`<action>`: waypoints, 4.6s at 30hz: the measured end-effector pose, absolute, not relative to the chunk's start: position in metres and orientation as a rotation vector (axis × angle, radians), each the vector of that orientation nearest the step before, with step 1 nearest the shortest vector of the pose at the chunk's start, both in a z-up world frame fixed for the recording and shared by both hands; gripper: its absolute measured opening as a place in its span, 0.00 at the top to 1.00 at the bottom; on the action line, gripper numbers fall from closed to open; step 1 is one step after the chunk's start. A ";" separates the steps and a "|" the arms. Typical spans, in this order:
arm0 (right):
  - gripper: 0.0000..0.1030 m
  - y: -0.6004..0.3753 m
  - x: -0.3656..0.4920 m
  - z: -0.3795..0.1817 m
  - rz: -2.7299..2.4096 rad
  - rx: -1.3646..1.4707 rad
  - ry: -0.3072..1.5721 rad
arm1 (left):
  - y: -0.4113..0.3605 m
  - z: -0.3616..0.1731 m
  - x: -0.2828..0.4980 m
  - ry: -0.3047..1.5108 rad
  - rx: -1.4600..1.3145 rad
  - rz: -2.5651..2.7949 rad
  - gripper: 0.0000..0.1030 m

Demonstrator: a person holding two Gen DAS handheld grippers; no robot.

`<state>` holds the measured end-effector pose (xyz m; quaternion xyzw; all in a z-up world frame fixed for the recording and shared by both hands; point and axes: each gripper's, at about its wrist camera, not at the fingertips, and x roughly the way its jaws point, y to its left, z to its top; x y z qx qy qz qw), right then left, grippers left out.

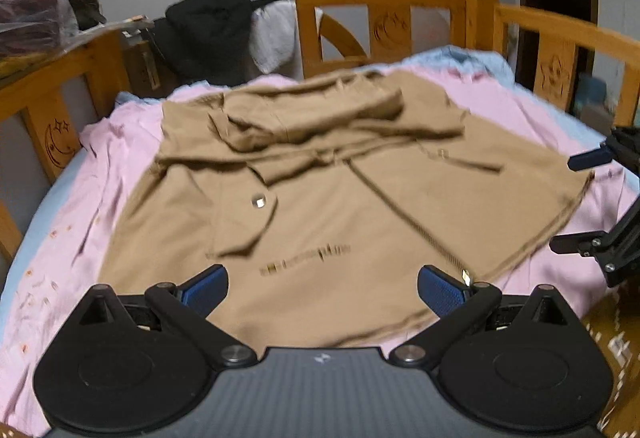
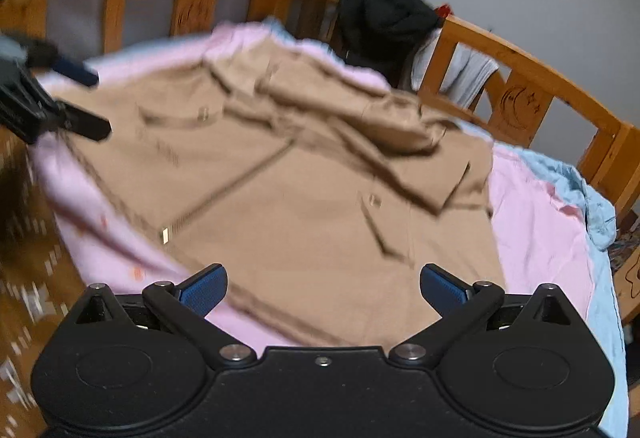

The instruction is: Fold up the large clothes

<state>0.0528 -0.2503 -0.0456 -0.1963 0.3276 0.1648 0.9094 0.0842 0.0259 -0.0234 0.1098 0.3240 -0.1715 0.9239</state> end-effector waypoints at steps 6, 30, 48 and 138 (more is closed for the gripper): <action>0.01 -0.248 0.064 -0.073 0.294 -0.487 0.729 | 0.024 -0.032 0.083 0.681 0.239 -0.367 0.00; 0.85 -0.257 0.082 -0.038 0.306 -0.291 0.550 | -0.039 -0.039 0.083 0.640 0.467 -0.452 0.00; 0.86 -0.276 0.083 -0.022 0.298 -0.161 0.455 | 0.035 -0.052 0.070 0.509 0.691 0.065 0.28; 0.84 -0.434 0.106 -0.047 -0.123 0.400 0.730 | 0.194 -0.014 0.198 0.925 -0.168 -0.022 0.51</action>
